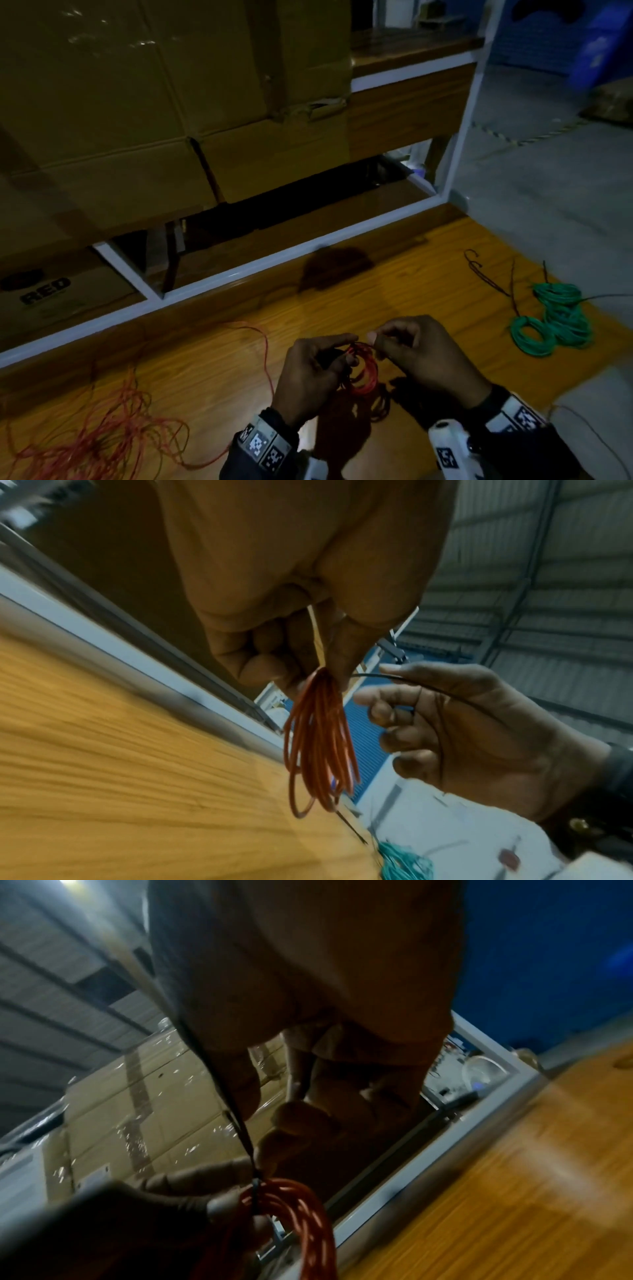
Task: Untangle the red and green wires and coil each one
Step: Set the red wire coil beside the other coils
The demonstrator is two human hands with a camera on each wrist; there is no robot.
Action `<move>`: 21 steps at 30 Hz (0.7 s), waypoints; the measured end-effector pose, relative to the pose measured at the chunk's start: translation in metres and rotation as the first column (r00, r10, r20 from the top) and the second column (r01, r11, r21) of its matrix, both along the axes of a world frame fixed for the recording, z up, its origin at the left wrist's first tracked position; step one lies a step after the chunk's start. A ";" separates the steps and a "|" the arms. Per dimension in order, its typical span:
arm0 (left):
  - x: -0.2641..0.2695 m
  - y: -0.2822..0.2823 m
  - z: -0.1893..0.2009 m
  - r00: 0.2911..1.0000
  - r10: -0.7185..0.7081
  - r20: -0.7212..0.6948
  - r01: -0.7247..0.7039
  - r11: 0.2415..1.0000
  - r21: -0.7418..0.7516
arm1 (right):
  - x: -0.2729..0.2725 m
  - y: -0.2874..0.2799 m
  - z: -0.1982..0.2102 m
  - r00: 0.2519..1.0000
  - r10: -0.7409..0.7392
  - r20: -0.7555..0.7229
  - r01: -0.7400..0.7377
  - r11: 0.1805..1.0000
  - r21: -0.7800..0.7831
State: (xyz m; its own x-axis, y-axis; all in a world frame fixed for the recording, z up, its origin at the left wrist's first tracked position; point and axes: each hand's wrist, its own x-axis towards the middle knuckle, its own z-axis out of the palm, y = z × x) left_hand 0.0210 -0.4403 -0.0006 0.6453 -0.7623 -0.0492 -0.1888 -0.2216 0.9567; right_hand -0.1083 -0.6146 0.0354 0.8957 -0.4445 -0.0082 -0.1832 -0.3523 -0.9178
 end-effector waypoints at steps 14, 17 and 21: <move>-0.017 -0.073 -0.019 0.910 -0.144 0.389 0.121 0.989 0.083 | -0.034 -0.055 -0.031 0.988 -0.149 -0.041 0.086 0.311 0.946; -0.021 -0.096 -0.023 0.918 -0.165 0.360 0.137 0.985 0.102 | -0.036 -0.065 -0.036 0.968 -0.233 -0.091 0.166 0.323 0.932; -0.029 -0.125 -0.030 0.991 -0.100 0.084 0.098 0.995 0.029 | -0.051 -0.097 -0.038 0.935 -0.323 -0.148 0.296 0.476 0.828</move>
State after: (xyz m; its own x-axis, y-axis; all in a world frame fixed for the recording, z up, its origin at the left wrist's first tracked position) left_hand -0.0079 -0.5654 -0.0305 0.5696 -0.8217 -0.0166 -0.2918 -0.2211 0.9306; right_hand -0.1595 -0.7120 -0.0026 0.7070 -0.4947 -0.5054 -0.0947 0.6420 -0.7608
